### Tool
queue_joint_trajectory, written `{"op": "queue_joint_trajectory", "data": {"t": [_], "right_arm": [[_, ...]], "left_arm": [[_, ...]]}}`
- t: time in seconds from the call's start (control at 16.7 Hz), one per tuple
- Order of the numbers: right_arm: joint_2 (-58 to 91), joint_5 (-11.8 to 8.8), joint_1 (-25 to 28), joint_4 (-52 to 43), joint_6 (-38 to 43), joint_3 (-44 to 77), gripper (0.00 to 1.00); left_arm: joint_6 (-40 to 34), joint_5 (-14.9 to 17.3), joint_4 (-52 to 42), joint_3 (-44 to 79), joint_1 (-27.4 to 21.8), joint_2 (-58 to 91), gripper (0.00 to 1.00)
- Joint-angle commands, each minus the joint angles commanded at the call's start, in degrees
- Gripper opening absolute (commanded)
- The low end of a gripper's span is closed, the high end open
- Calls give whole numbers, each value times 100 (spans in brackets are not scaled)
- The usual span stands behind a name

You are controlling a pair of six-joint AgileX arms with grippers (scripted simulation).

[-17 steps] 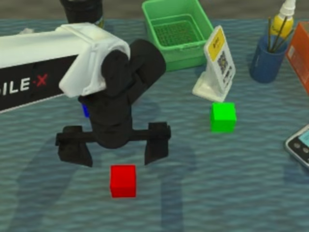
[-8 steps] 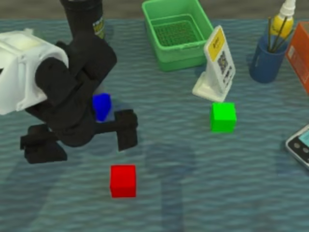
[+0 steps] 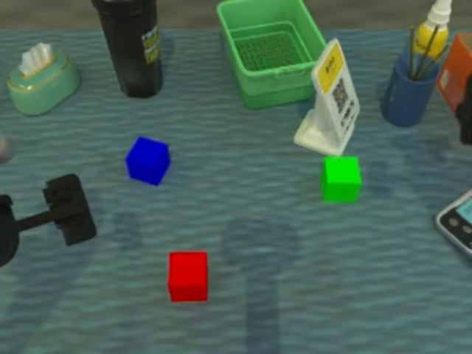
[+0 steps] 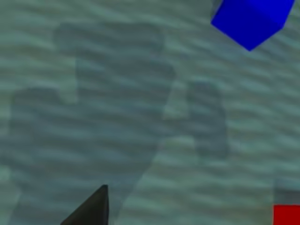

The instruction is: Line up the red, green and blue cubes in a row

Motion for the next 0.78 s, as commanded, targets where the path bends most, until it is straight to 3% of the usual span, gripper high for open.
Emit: {"op": "queue_joint_trajectory", "data": {"t": [0.42,0.78], "right_arm": [[3926,11,741,-2251,779,3339,100],[6122,4,1165,-3449,1227,5330,100]], "left_arm": [[1576,70,1893,-2389,1212,-3276,100],[2740,161,3064,-3321,1733,-4737,100]]}}
